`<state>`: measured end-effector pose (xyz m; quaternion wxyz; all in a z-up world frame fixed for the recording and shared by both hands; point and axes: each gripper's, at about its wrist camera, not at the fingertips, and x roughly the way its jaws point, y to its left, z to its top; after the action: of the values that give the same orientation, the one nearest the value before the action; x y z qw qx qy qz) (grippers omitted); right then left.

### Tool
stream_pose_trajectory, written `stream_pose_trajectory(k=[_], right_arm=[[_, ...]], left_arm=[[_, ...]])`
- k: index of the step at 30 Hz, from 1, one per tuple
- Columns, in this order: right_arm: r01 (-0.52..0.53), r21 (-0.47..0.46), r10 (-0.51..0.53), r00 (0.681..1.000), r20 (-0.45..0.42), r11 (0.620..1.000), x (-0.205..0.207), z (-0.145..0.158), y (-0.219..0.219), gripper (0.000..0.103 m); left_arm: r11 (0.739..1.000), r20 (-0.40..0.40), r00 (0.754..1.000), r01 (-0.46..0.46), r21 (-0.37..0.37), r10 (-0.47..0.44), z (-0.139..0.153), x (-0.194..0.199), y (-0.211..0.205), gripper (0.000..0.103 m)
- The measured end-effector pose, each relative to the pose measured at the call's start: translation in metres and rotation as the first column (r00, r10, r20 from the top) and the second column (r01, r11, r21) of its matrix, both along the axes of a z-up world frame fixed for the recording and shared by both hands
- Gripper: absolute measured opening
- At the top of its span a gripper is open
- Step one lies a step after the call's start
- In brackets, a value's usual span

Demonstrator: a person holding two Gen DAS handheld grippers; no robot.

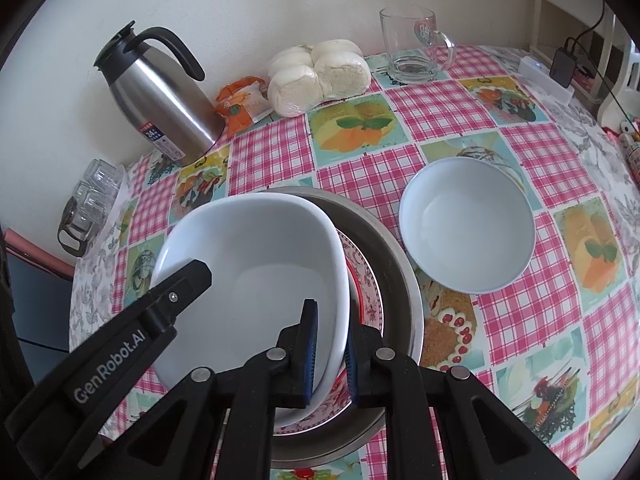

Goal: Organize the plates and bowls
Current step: 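Lower the white square bowl into the red-rimmed bowl in the basin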

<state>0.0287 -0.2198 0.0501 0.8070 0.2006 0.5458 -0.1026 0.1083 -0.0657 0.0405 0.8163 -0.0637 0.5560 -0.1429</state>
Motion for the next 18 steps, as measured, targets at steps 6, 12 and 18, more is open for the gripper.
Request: stream_pose_trajectory(k=[6,12,18], right_arm=[[-0.005,-0.002,0.005,1.0,0.003,1.0,0.001,0.0,0.003,0.015],[-0.027,-0.013,0.027,1.0,0.013,1.0,0.005,0.001,0.013,0.016],[-0.048,-0.026,0.049,0.999,0.019,0.998,0.007,0.002,0.023,0.017]], left_arm=[[1.0,-0.002,1.0,-0.017,-0.001,0.017,0.0,0.001,0.005,0.016],[0.999,-0.003,0.999,-0.041,0.003,0.041,0.0,0.003,0.012,0.022],[0.998,-0.006,0.998,-0.055,0.006,0.055,0.0,0.004,0.017,0.024]])
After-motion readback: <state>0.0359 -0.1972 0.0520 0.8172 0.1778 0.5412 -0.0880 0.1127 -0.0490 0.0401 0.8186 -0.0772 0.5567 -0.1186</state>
